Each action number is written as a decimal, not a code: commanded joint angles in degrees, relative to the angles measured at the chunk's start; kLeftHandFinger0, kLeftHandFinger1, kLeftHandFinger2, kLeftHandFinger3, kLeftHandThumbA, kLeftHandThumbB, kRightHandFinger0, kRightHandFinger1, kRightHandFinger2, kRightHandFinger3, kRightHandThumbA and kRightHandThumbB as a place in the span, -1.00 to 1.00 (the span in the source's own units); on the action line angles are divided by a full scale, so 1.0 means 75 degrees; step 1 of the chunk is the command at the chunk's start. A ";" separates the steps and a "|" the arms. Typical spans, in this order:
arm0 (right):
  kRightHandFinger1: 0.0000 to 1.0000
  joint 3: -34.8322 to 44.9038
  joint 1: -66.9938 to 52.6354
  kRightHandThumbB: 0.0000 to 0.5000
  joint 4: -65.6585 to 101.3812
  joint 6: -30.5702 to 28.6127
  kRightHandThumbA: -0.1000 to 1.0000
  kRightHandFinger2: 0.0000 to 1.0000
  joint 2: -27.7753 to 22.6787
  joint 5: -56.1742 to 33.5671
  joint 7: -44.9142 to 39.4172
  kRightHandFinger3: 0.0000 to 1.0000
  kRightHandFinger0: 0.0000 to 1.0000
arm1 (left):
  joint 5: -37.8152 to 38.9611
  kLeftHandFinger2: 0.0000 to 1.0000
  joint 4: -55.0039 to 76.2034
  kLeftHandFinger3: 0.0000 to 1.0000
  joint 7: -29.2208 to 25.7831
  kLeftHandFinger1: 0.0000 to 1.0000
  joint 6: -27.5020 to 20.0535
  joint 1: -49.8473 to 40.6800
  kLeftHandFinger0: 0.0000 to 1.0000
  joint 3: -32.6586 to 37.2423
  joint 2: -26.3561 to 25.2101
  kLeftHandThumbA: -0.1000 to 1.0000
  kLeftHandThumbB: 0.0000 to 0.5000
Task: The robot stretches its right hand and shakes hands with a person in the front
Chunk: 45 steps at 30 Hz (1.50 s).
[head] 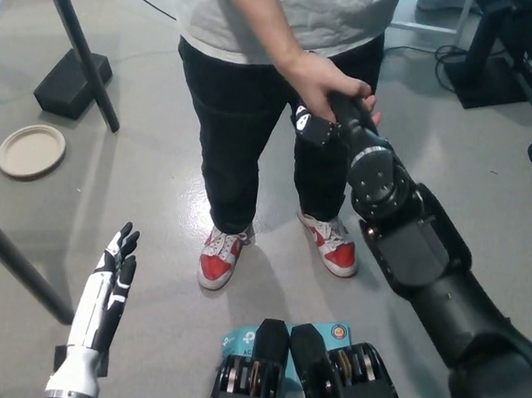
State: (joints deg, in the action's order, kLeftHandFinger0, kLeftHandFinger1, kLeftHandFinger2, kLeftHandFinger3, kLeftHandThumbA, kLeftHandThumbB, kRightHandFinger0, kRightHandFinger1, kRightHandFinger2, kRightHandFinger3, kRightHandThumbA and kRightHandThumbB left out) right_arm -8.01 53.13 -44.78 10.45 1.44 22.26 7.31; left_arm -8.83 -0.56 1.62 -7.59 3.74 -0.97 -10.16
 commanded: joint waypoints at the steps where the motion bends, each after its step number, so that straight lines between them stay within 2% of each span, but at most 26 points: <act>1: 1.00 0.0180 0.1042 -0.10 -0.1507 -0.1042 -0.72 1.00 -0.0019 -0.0461 0.0180 1.00 0.82 | -0.0128 1.00 0.0279 1.00 0.0022 1.00 -0.0130 0.0217 1.00 0.0051 -0.0136 1.00 -0.57; 5: 1.00 0.0113 0.0784 -0.07 -0.0749 -0.1030 -0.62 1.00 -0.0011 -0.0471 0.0055 1.00 0.81 | -0.0126 1.00 0.0274 1.00 0.0053 1.00 -0.0082 0.0295 1.00 0.0053 -0.0177 1.00 -0.58; 7: 1.00 0.0026 0.0379 -0.07 0.0783 -0.0727 -0.58 1.00 -0.0007 -0.0516 -0.0323 1.00 0.86 | -0.0180 1.00 0.0268 1.00 0.0029 1.00 -0.0067 0.0315 1.00 0.0048 -0.0196 1.00 -0.59; 8: 0.99 -0.0001 0.0265 -0.05 0.1263 -0.0646 -0.60 1.00 0.0002 -0.0523 -0.0407 1.00 0.78 | -0.0196 1.00 0.0264 1.00 0.0020 1.00 -0.0079 0.0314 1.00 0.0044 -0.0207 1.00 -0.62; 10: 0.82 -0.0117 -0.0106 0.01 0.3006 -0.0226 -0.59 1.00 0.0032 -0.0478 -0.0687 1.00 0.46 | -0.0175 1.00 0.0253 1.00 0.0012 1.00 -0.0103 0.0303 1.00 0.0032 -0.0200 1.00 -0.58; 11: 0.79 -0.0157 -0.0252 0.00 0.3624 -0.0038 -0.58 1.00 0.0063 -0.0473 -0.0792 1.00 0.41 | -0.0137 1.00 0.0267 1.00 0.0028 1.00 -0.0089 0.0264 1.00 0.0022 -0.0199 1.00 -0.57; 12: 0.57 -0.0211 -0.0396 0.03 0.4343 0.0032 -0.59 1.00 0.0070 -0.0451 -0.0876 1.00 0.05 | -0.0117 1.00 0.0259 1.00 0.0021 1.00 -0.0110 0.0259 1.00 0.0014 -0.0188 1.00 -0.57; 14: 0.89 -0.0336 -0.0705 -0.02 0.6139 0.0345 -0.60 1.00 0.0026 -0.0553 -0.1243 1.00 0.59 | -0.0063 1.00 0.0246 1.00 0.0050 1.00 -0.0025 0.0295 1.00 0.0010 -0.0174 1.00 -0.52; 16: 1.00 -0.0443 -0.0870 -0.06 0.7451 0.0642 -0.63 1.00 0.0006 -0.0603 -0.1471 1.00 0.78 | -0.0124 1.00 0.0208 1.00 0.0014 1.00 -0.0058 0.0332 1.00 0.0006 -0.0187 1.00 -0.57; 19: 1.00 -0.0659 -0.1065 -0.07 0.9456 0.0880 -0.61 1.00 0.0024 -0.0534 -0.1710 1.00 0.85 | -0.0157 1.00 0.0173 1.00 -0.0022 1.00 -0.0152 0.0282 1.00 -0.0011 -0.0212 1.00 -0.62; 21: 1.00 -0.0738 -0.1103 -0.06 1.0681 0.1431 -0.54 1.00 0.0057 -0.0363 -0.1939 1.00 0.94 | -0.0175 1.00 0.0196 1.00 -0.0004 1.00 -0.0108 0.0251 1.00 0.0003 -0.0219 1.00 -0.60; 23: 1.00 -0.0758 -0.1033 -0.07 1.1553 0.1846 -0.53 1.00 0.0087 -0.0317 -0.2122 1.00 0.85 | -0.0176 1.00 0.0211 1.00 -0.0001 1.00 -0.0099 0.0243 1.00 0.0008 -0.0217 1.00 -0.60; 25: 1.00 -0.0748 -0.1066 0.02 1.2255 0.2108 -0.56 1.00 0.0303 -0.0221 -0.2105 1.00 0.84 | -0.0115 1.00 0.0208 1.00 0.0049 1.00 -0.0043 0.0228 1.00 0.0024 -0.0204 1.00 -0.57; 26: 1.00 -0.0713 -0.1033 0.00 1.2621 0.2189 -0.60 1.00 0.0392 -0.0417 -0.2163 1.00 0.81 | -0.0132 1.00 0.0202 1.00 0.0036 1.00 -0.0081 0.0221 1.00 0.0030 -0.0197 1.00 -0.60; 27: 1.00 -0.0720 -0.1019 -0.06 1.2769 0.2188 -0.62 1.00 0.0364 -0.0500 -0.2170 1.00 0.89 | -0.0160 1.00 0.0196 1.00 0.0029 1.00 -0.0112 0.0222 1.00 0.0041 -0.0202 1.00 -0.63; 29: 1.00 -0.0694 -0.1000 -0.08 1.2774 0.2061 -0.66 1.00 0.0239 -0.0798 -0.2119 1.00 1.00 | -0.0207 1.00 0.0172 1.00 0.0011 1.00 -0.0152 0.0266 1.00 0.0043 -0.0222 1.00 -0.66; 30: 1.00 -0.0677 -0.1034 -0.02 1.2557 0.1993 -0.63 1.00 0.0243 -0.0687 -0.2093 1.00 0.86 | -0.0219 1.00 0.0176 1.00 -0.0002 1.00 -0.0131 0.0266 1.00 0.0040 -0.0215 1.00 -0.60; 31: 1.00 -0.0665 -0.1059 -0.02 1.2446 0.2036 -0.63 1.00 0.0262 -0.0633 -0.2082 1.00 0.84 | -0.0213 1.00 0.0182 1.00 -0.0008 1.00 -0.0105 0.0262 1.00 0.0034 -0.0204 1.00 -0.59; 33: 0.89 -0.0537 -0.1205 -0.09 1.1907 0.2128 -0.68 1.00 0.0185 -0.0753 -0.2048 1.00 0.56 | -0.0196 1.00 0.0203 1.00 0.0018 1.00 -0.0080 0.0233 1.00 0.0048 -0.0199 1.00 -0.56; 35: 1.00 -0.0341 -0.1352 -0.17 1.0705 0.1963 -0.72 1.00 0.0027 -0.0922 -0.1962 1.00 0.75 | -0.0204 1.00 0.0239 1.00 0.0050 1.00 -0.0022 0.0184 1.00 0.0068 -0.0206 1.00 -0.57; 38: 1.00 -0.0183 -0.1334 -0.11 0.9202 0.1835 -0.64 1.00 -0.0144 -0.0814 -0.1898 1.00 0.86 | -0.0209 1.00 0.0262 1.00 0.0046 1.00 -0.0042 0.0169 1.00 0.0080 -0.0187 1.00 -0.60; 39: 1.00 -0.0144 -0.1261 -0.07 0.8372 0.1631 -0.62 1.00 -0.0201 -0.0701 -0.1776 1.00 0.79 | -0.0186 1.00 0.0256 1.00 0.0041 1.00 -0.0044 0.0195 1.00 0.0066 -0.0180 1.00 -0.60; 40: 1.00 -0.0086 -0.1191 -0.04 0.7522 0.1360 -0.55 1.00 -0.0218 -0.0712 -0.1624 1.00 0.85 | -0.0173 1.00 0.0239 1.00 0.0040 1.00 -0.0063 0.0221 1.00 0.0061 -0.0179 1.00 -0.61; 42: 1.00 0.0031 -0.1054 -0.07 0.6527 0.1348 -0.53 1.00 -0.0231 -0.0797 -0.1531 1.00 0.87 | -0.0233 1.00 0.0263 1.00 0.0036 1.00 -0.0054 0.0233 1.00 0.0075 -0.0196 1.00 -0.62; 44: 0.96 0.0094 -0.0911 -0.08 0.5649 0.1325 -0.56 1.00 -0.0237 -0.0726 -0.1375 1.00 0.70 | -0.0211 1.00 0.0240 1.00 0.0035 1.00 -0.0120 0.0248 1.00 0.0071 -0.0198 1.00 -0.63; 45: 0.99 0.0120 -0.0771 -0.13 0.4753 0.1039 -0.56 1.00 -0.0288 -0.0672 -0.1209 1.00 0.71 | -0.0165 1.00 0.0281 1.00 0.0059 1.00 -0.0053 0.0245 1.00 0.0064 -0.0187 1.00 -0.64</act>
State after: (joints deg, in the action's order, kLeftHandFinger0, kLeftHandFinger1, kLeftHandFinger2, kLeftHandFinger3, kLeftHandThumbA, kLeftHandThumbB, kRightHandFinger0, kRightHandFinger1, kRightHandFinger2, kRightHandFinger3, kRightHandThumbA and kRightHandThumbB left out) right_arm -8.60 42.00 1.94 19.52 -0.44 18.11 -3.55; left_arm -9.81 -0.47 1.77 -7.14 4.72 -0.68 -10.62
